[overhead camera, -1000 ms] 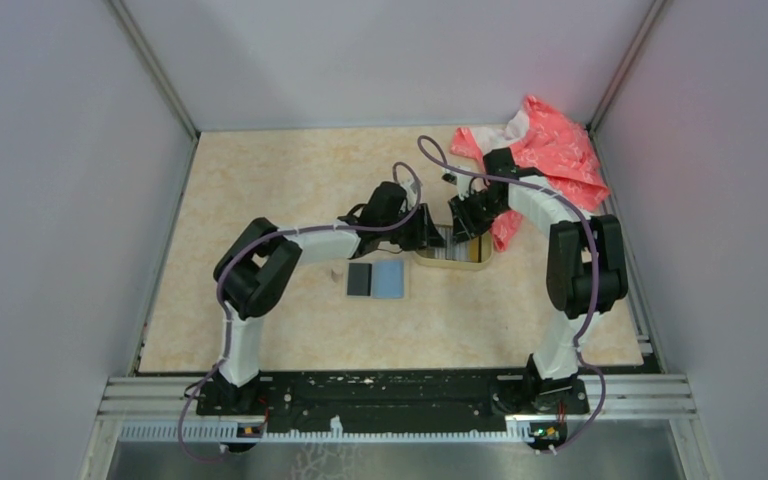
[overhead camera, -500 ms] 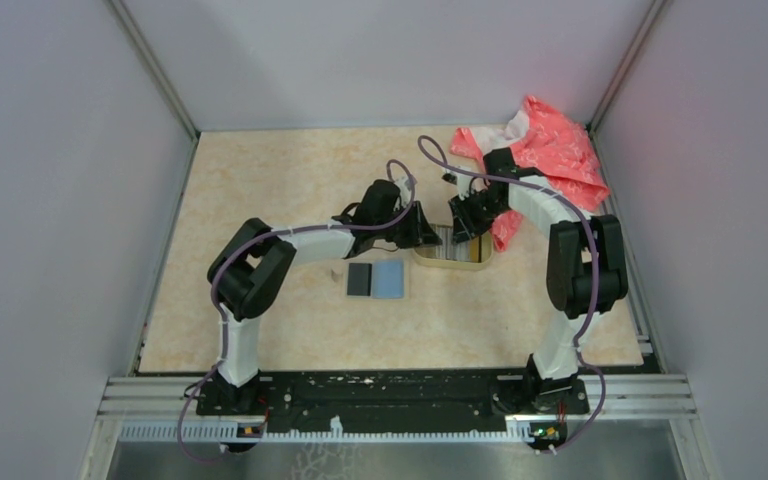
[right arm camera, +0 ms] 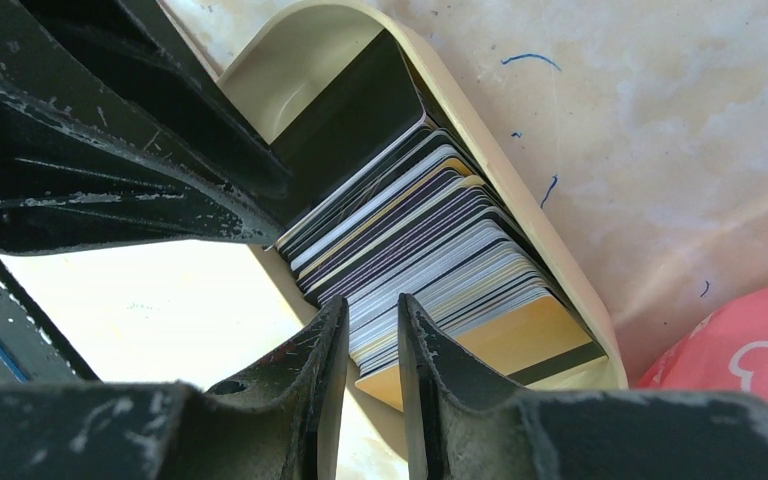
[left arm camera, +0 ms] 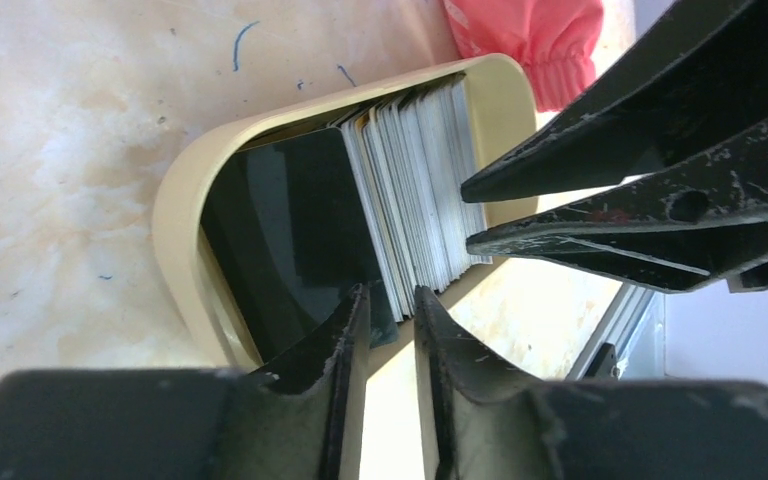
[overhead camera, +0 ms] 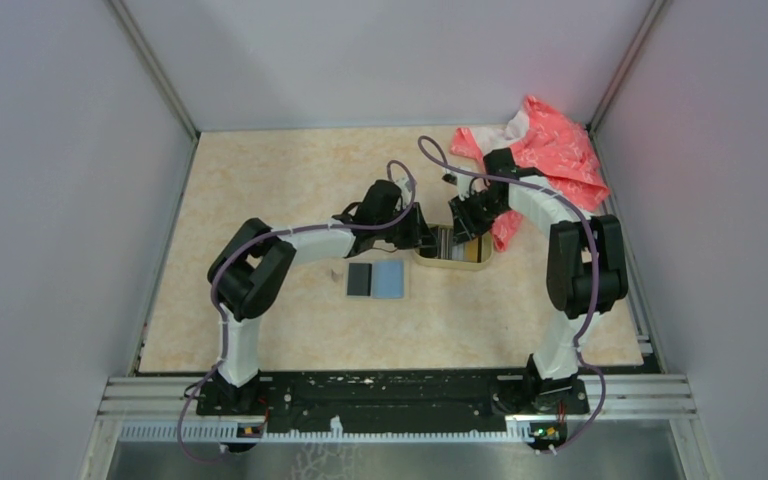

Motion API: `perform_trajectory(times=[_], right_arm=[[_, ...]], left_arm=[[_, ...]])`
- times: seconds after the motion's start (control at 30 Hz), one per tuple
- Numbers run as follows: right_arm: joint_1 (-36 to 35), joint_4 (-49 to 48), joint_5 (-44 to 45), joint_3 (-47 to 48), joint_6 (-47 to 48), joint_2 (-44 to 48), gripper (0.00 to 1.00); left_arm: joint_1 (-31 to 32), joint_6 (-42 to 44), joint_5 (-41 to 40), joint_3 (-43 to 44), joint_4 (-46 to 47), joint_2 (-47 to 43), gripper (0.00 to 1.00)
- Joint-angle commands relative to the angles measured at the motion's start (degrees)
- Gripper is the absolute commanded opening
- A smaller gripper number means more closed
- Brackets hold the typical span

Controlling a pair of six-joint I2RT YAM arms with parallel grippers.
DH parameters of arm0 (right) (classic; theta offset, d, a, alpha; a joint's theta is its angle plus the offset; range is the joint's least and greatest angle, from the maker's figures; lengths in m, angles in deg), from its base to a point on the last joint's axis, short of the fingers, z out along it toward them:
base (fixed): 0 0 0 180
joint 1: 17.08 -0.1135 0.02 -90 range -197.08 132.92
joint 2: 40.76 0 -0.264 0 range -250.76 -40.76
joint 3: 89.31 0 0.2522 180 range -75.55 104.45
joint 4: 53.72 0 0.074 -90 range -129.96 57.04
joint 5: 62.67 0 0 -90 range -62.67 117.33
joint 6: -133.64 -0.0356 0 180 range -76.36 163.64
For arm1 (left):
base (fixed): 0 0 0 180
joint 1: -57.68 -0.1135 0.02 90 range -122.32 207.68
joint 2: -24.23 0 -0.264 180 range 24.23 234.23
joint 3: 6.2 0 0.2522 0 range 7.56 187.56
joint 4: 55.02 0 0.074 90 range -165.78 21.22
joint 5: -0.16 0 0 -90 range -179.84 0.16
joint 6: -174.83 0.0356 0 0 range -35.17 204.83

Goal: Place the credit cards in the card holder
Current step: Pick up the credit card from the storage box.

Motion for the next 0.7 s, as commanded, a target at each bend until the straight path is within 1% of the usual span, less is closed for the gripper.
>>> perform_trajectory(times=[0.0, 0.07, 0.2, 0.3, 0.67], right_arm=[[0.6, -0.1, -1.7, 2.5, 0.8, 0.8, 0.25], [0.7, -0.1, -1.7, 2.4, 0.9, 0.8, 0.25], [0.6, 0.0, -1.9, 2.4, 0.8, 0.7, 0.25], [0.6, 0.0, -1.8, 2.4, 0.8, 0.7, 0.25], [0.6, 0.0, -1.9, 2.5, 0.9, 1.0, 0.25]], left_arm=[[-0.2, 4.2, -3.2, 2.9, -4.2, -0.3, 0.33], [-0.1, 5.6, -4.7, 3.8, -6.3, -0.6, 0.38], [0.6, 8.0, -6.7, 6.1, -9.9, -0.3, 0.52], [1.0, 9.3, -6.1, 7.8, -10.7, 0.9, 0.59], [2.4, 12.3, -10.7, 15.3, -19.6, 6.6, 0.6]])
